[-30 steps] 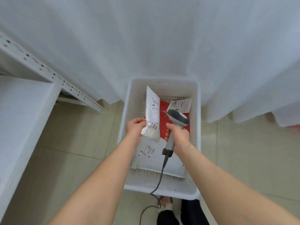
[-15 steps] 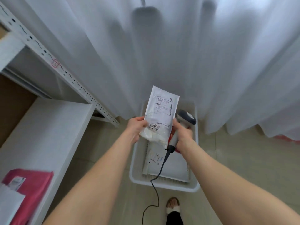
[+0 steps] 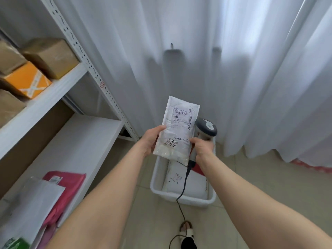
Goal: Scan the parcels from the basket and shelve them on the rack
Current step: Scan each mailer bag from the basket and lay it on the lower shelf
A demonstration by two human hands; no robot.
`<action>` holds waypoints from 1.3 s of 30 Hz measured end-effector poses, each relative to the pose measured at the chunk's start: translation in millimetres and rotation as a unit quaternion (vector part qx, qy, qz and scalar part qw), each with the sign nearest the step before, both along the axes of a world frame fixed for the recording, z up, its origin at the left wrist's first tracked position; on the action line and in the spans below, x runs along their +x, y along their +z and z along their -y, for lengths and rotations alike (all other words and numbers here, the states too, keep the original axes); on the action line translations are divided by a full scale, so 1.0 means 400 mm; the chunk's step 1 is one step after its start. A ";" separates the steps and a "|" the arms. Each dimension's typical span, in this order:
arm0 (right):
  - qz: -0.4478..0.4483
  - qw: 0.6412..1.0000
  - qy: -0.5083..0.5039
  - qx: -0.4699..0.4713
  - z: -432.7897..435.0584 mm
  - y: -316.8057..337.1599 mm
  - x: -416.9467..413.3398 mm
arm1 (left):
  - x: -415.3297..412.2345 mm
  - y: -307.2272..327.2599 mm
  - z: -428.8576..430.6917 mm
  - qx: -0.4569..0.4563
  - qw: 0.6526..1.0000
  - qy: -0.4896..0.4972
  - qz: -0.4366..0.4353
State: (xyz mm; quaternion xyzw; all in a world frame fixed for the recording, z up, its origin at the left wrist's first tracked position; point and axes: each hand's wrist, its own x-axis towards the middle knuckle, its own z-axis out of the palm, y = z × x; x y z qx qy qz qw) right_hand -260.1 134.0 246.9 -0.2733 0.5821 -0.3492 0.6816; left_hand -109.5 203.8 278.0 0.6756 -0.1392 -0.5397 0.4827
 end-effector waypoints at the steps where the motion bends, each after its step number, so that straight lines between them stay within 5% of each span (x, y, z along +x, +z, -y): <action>1: 0.004 1.000 0.005 -0.015 -0.017 0.025 -0.003 | -0.002 0.023 -0.017 -0.008 1.000 -0.012 0.000; 13: 0.072 0.991 0.111 -0.026 -0.188 0.235 0.035 | 0.036 0.198 -0.238 -0.030 0.993 0.063 0.097; 22: 0.019 0.989 0.116 -0.086 -0.302 0.313 0.144 | 0.121 0.282 -0.355 -0.051 0.997 0.045 0.036; 33: -0.053 0.983 0.126 -0.118 -0.376 0.339 0.189 | 0.222 0.300 -0.414 -0.018 0.993 0.040 0.111; 39: 0.044 0.987 0.111 -0.105 -0.414 0.364 0.186 | 0.258 0.269 -0.415 -0.029 0.973 0.131 0.187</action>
